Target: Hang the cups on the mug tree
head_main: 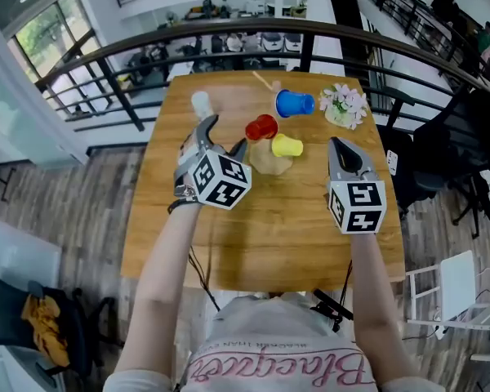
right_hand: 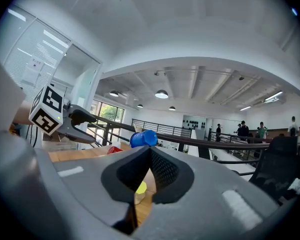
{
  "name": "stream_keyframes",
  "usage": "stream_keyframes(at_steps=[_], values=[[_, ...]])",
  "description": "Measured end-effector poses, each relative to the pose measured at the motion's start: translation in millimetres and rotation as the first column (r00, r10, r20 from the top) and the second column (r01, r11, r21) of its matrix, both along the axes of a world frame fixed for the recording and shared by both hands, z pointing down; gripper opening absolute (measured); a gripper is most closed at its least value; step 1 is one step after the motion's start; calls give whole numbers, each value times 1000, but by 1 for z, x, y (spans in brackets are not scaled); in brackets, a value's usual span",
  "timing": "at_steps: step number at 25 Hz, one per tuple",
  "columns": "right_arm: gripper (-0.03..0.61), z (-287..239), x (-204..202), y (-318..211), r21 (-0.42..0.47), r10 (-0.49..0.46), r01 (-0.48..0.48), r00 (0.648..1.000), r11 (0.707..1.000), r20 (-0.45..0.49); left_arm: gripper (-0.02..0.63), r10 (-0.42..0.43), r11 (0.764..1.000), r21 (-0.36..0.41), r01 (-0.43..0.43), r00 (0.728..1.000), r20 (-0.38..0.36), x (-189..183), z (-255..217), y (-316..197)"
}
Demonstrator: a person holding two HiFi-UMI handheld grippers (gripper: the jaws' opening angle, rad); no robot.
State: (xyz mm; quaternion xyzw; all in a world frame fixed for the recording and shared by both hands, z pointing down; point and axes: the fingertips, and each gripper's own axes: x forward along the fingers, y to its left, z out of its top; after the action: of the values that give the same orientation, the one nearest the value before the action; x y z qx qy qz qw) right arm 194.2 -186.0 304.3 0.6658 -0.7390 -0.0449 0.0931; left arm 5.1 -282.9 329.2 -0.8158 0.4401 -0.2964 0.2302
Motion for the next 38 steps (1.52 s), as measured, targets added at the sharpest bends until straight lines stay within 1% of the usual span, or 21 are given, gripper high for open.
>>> stream_keyframes(at_steps=[3, 5, 7, 9, 12, 15, 19, 23, 26, 31, 32, 33, 35, 36, 38], values=[[0, -4, -4, 4, 7, 8, -8, 1000, 1000, -1, 329, 5, 1000, -16, -7, 996, -93, -11, -7, 4], [0, -5, -7, 6, 11, 10, -10, 1000, 1000, -4, 311, 16, 999, -35, -23, 985, -174, -17, -12, 8], [0, -7, -10, 9, 14, 10, -10, 1000, 1000, -11, 284, 32, 998, -42, -45, 963, -266, -23, -20, 12], [0, -9, -11, 13, 17, 10, -10, 1000, 1000, -17, 273, 48, 998, -29, -62, 939, -342, -30, -29, 16], [0, -12, -10, 19, 20, 10, -10, 1000, 1000, -20, 248, 66, 997, -3, -74, 903, -424, -39, -40, 24], [1, -18, -9, 25, 32, -2, 2, 1000, 999, -13, 199, 77, 997, 12, -82, 870, -487, -47, -45, 33], [2, -29, -6, 34, 84, -20, 19, 1000, 996, 18, 125, 84, 996, 36, -77, 837, -541, -53, -50, 43], [2, -35, 1, 37, 117, -45, 37, 997, 992, 66, 67, 74, 997, 59, -49, 822, -565, -58, -53, 49], [2, -36, 7, 37, 114, -42, 36, 998, 993, 52, 14, 71, 996, 79, -31, 811, -580, -59, -58, 52], [2, -44, 5, 39, 143, -102, 98, 995, 985, 15, 14, 75, 993, 115, -9, 804, -590, -58, -70, 59], [2, -45, 5, 40, 146, -109, 107, 994, 984, 8, 14, 73, 993, 117, -2, 797, -600, -59, -72, 60], [2, -46, 6, 41, 148, -116, 114, 993, 982, 3, 14, 70, 993, 115, 2, 784, -617, -60, -74, 62], [2, -50, 7, 42, 154, -125, 125, 992, 980, -5, 14, 68, 994, 111, 7, 751, -656, -63, -80, 66], [2, -52, 7, 43, 158, -129, 129, 992, 979, -7, 14, 69, 994, 113, 10, 740, -669, -64, -83, 68], [2, -56, 8, 44, 166, -134, 134, 991, 977, -12, 14, 77, 992, 128, 15, 729, -680, -67, -90, 72]])
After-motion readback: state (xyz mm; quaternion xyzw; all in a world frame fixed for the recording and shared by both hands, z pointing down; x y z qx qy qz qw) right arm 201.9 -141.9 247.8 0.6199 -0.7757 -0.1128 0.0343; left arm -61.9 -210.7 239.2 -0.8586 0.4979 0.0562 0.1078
